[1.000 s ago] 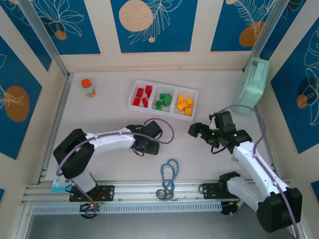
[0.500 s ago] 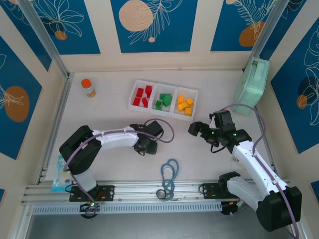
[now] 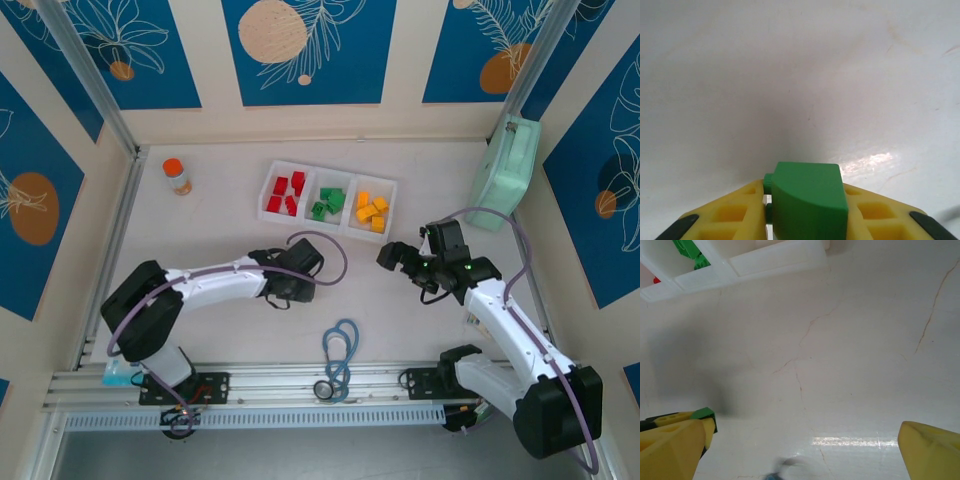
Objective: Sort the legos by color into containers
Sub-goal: Pick up the lego from the middle-left of the table, then place the lego in the container.
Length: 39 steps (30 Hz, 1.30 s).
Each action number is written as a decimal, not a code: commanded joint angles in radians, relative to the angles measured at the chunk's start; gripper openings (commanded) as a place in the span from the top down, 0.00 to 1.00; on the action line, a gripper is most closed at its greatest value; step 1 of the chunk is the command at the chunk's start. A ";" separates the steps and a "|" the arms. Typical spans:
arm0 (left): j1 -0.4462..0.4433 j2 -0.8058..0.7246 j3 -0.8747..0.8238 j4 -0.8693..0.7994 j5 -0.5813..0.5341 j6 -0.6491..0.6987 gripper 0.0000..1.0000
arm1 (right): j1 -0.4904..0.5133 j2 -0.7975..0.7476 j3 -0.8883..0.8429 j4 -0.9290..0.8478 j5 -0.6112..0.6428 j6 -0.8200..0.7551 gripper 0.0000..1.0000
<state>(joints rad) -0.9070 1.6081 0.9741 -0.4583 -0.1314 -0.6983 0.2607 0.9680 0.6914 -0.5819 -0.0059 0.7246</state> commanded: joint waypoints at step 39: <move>0.320 0.783 1.252 -0.165 0.022 0.368 0.50 | -0.311 -0.199 -0.043 -0.115 -0.238 -0.134 0.01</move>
<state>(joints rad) -0.5995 2.3791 2.1853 -0.6289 -0.1394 -0.3347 -0.0463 0.7761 0.6586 -0.7025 -0.1795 0.6163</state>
